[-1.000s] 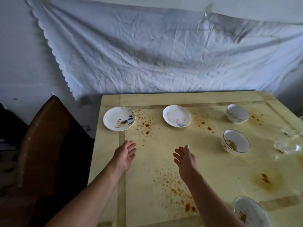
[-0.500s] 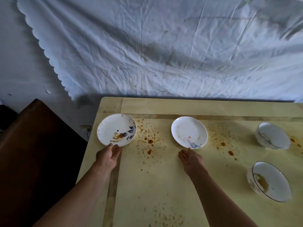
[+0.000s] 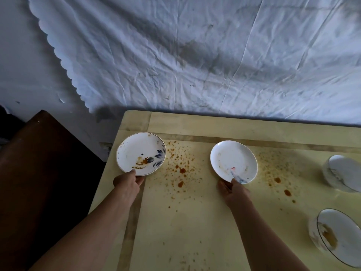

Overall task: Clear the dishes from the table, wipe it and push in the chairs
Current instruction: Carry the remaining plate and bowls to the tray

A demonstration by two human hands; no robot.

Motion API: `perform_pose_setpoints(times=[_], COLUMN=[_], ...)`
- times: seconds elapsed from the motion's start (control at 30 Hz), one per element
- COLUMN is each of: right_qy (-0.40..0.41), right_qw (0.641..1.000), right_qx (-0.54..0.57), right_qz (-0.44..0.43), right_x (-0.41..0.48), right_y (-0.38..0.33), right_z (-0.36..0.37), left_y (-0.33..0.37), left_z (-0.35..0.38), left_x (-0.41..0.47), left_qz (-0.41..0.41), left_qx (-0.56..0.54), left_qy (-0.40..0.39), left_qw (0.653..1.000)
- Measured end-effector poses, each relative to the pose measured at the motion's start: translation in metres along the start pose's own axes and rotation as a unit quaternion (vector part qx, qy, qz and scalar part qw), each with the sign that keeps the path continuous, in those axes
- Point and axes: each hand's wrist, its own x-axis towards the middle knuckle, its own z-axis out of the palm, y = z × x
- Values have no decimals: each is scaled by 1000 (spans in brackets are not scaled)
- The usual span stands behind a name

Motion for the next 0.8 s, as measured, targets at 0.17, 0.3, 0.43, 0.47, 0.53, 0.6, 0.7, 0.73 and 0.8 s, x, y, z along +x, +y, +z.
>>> perform_pose_setpoints(times=[0.17, 0.3, 0.43, 0.47, 0.53, 0.6, 0.7, 0.73, 0.8], right_qy=[30, -1, -104, -130, -172, -198, -225, -226, -228], right_qw=[999, 999, 989, 982, 959, 932, 894, 882, 863], right_qx=[-34, -34, -103, -136, -223, -301, -381, -405, -439], right_qz=[-4, -11, 6, 1, -21, -42, -70, -82, -103], right_x=[7, 1, -14, -18, -28, -36, -44, -46, -46], right_y=[-4, -8, -1, 2, 8, 17, 37, 45, 61], right_z=[2, 6, 23, 31, 47, 64, 91, 99, 113], left_y=[1, 2, 1, 1, 2, 3, 7, 8, 12], left_z=[-2, -7, -13, -14, -15, -16, -19, -20, -25], left_x=[9, 8, 8, 7, 8, 9, 12, 12, 15], left_qz=[32, 66, 62, 58, 52, 56, 66, 67, 70], left_qx=[-6, 29, 55, 59, 65, 84, 115, 125, 139], left_qy=[-17, -21, -32, -32, -31, -35, -55, -62, -63], left_qw=[999, 997, 996, 996, 996, 994, 990, 988, 986])
